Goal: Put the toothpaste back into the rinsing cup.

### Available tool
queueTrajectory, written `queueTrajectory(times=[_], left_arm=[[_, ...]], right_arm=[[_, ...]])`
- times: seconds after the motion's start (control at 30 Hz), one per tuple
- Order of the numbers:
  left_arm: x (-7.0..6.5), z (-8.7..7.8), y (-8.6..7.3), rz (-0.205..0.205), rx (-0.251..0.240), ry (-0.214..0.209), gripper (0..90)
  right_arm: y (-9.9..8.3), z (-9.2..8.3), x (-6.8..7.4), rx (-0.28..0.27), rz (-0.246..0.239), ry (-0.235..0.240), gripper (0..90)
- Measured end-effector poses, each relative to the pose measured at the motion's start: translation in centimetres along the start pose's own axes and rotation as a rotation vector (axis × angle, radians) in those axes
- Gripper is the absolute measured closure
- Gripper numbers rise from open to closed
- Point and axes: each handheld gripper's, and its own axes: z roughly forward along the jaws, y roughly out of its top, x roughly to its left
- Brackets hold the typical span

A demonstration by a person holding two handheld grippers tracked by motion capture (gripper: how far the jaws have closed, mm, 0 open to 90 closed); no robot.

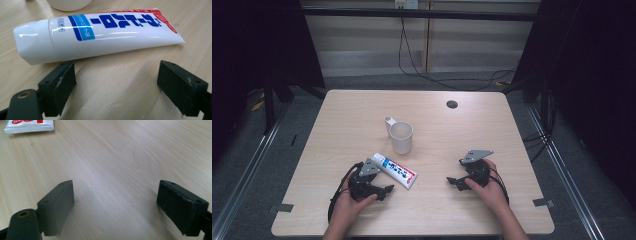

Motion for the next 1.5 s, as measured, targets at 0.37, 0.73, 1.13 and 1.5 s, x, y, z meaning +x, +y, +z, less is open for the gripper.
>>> queueTrajectory(times=[0.37,0.73,1.13,1.5], left_arm=[[0.6,-0.6,0.6,0.013,0.092,-0.013,16.7],[1.7,-2.8,2.9,0.146,0.306,-0.013,21.2],[3.1,-4.4,7.1,0.265,0.376,0.010,20.3],[3.1,-3.8,10.1,0.361,0.433,-0.041,21.0]], right_arm=[[0.0,0.0,-0.1,-0.006,0.008,0.000,14.9],[0.0,0.0,-0.1,-0.004,0.008,0.000,15.2],[0.0,0.0,-0.1,-0.007,0.007,0.000,15.2],[0.0,0.0,0.0,-0.008,0.005,-0.002,15.2]])
